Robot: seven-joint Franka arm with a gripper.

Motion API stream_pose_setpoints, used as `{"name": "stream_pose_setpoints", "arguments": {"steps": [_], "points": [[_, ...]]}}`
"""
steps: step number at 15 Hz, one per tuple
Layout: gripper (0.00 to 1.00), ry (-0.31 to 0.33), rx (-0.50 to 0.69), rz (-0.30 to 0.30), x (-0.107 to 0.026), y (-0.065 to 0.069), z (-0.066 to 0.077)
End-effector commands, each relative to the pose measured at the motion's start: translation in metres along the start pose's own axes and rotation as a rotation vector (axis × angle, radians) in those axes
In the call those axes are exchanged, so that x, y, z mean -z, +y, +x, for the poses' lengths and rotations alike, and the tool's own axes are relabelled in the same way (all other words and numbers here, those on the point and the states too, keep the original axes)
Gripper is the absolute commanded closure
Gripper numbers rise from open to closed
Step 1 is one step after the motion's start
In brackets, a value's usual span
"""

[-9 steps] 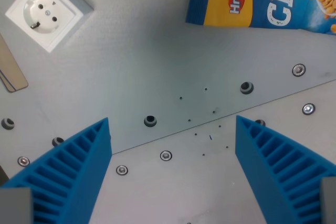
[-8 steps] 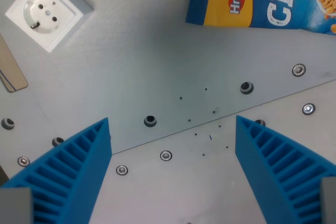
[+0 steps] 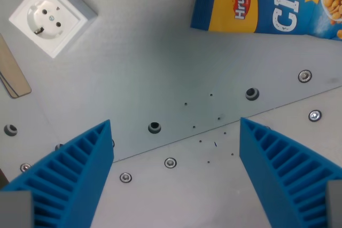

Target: Rotate around gripper positive y

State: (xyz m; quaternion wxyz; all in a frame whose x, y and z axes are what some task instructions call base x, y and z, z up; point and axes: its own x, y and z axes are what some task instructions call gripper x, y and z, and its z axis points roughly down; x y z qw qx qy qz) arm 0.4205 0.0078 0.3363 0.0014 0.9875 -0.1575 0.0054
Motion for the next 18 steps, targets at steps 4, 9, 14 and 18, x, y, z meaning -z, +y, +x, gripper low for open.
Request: {"name": "stream_pose_setpoints", "arguments": {"steps": [4,9,14,18], "points": [[0.0,0.164,-0.001,-0.002,0.0013,0.001,-0.0034],[0.0,0.231,-0.001,-0.002,0.0013,0.001,-0.0034],[0.0,0.298,0.0,-0.002,0.0013,0.001,-0.0034],[0.0,0.351,0.0,-0.002,0.0013,0.001,-0.0034]]}}
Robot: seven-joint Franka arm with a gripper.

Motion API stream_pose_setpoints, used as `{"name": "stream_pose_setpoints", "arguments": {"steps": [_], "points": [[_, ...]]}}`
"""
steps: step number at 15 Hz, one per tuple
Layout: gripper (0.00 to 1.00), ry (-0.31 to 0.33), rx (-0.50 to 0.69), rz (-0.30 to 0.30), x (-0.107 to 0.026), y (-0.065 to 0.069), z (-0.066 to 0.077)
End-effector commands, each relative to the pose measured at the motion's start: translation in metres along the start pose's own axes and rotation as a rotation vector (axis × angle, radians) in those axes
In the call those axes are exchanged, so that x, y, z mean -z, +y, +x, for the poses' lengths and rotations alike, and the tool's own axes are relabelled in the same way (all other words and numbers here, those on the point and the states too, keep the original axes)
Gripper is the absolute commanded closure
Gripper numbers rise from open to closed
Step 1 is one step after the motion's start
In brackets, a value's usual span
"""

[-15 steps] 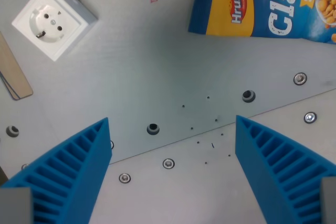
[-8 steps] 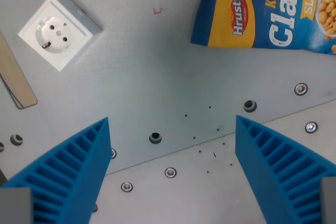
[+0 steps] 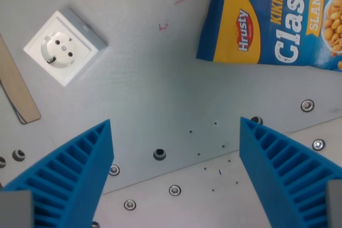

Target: Rotate around gripper positive y

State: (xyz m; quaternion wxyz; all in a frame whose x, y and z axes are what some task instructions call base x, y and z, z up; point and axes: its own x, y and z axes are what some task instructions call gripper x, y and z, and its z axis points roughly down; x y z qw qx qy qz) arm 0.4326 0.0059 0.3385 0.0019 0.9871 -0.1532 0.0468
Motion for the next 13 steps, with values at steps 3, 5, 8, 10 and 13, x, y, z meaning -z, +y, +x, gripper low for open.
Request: {"name": "stream_pose_setpoints", "arguments": {"steps": [3,5,8,10,13], "points": [[0.0,0.309,-0.006,-0.016,0.0006,0.0028,-0.0156],[0.0,0.336,-0.006,-0.016,0.0006,0.0028,-0.0156],[0.0,0.376,-0.006,-0.016,0.0006,0.0028,-0.0156],[0.0,0.402,-0.005,-0.016,0.0006,0.0028,-0.0156],[0.0,0.442,-0.005,-0.016,0.0006,0.0028,-0.0156]]}}
